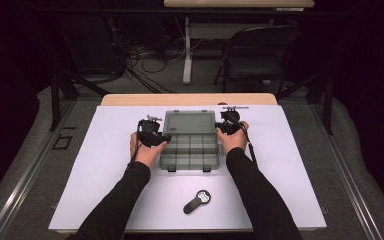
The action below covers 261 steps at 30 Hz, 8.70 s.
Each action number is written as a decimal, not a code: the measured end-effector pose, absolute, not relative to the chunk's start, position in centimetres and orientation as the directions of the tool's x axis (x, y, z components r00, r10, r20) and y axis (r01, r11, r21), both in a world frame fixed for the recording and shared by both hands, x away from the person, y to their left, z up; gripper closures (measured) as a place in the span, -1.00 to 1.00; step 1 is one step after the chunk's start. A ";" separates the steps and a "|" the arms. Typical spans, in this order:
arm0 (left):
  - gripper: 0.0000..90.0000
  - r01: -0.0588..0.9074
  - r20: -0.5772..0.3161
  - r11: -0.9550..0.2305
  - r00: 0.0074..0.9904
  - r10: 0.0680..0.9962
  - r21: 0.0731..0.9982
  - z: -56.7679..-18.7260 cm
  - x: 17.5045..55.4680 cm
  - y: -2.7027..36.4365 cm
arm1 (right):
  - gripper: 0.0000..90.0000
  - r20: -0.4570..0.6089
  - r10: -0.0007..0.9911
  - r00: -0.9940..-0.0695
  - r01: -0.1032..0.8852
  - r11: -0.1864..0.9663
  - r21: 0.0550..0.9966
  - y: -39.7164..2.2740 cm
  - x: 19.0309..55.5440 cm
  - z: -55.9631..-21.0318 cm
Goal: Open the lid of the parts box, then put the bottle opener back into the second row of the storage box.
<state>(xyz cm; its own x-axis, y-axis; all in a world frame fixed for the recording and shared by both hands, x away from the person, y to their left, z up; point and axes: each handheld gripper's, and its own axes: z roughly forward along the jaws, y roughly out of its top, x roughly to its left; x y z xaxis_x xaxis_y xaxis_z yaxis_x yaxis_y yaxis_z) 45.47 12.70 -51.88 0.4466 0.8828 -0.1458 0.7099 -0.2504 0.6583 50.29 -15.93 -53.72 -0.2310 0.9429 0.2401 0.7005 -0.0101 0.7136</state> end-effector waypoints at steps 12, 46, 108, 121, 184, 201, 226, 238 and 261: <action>0.18 0.659 -0.171 -0.260 0.515 0.840 0.706 -50.0 42.5 13.4 | 0.60 0.152 0.937 -0.313 0.642 0.091 0.761 -16.2 48.7 -51.6; -0.03 0.548 -0.171 -0.253 0.606 0.777 0.797 -48.5 35.3 16.7 | 0.18 0.039 0.855 -0.517 0.492 0.260 0.831 -18.5 35.5 -50.2; -0.03 0.529 -0.118 -0.485 0.751 0.649 0.696 -49.8 31.1 11.0 | 0.00 0.042 0.837 -0.546 0.441 0.244 0.864 -21.6 29.6 -50.8; -0.04 0.526 -0.107 -0.601 0.799 0.592 0.602 -50.1 31.0 8.3 | -0.02 0.041 0.843 -0.536 0.436 0.235 0.869 -21.8 29.7 -50.6; 0.30 0.433 -0.045 -0.853 0.897 0.440 0.291 -52.8 30.0 1.9 | -0.01 0.062 0.846 -0.530 0.442 0.213 0.871 -21.9 29.8 -50.8; 0.43 0.418 -0.050 -0.866 0.906 0.421 0.276 -52.7 30.4 2.0 | 0.00 0.068 0.845 -0.530 0.449 0.212 0.868 -22.0 30.0 -50.9; 0.43 0.425 -0.041 -0.848 0.899 0.436 0.316 -50.2 31.9 3.1 | 0.00 0.070 0.850 -0.522 0.447 0.203 0.872 -22.2 30.0 -50.9; 0.43 0.455 -0.028 -0.821 0.879 0.476 0.345 -47.6 34.7 4.7 | 0.01 0.072 0.851 -0.520 0.447 0.199 0.872 -22.2 30.0 -51.0; 0.43 0.496 0.020 -0.797 0.845 0.535 0.343 -44.8 39.8 6.9 | 0.01 0.074 0.851 -0.520 0.446 0.197 0.873 -22.2 30.1 -51.1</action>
<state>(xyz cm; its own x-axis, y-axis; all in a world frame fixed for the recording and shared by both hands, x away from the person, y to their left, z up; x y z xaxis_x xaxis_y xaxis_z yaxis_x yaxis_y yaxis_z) 39.85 6.87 -44.77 0.8448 0.5347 0.0202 0.4964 -0.7974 0.3431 30.12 -22.22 -51.06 -0.5195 0.8513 0.0736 0.4465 0.1971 0.8728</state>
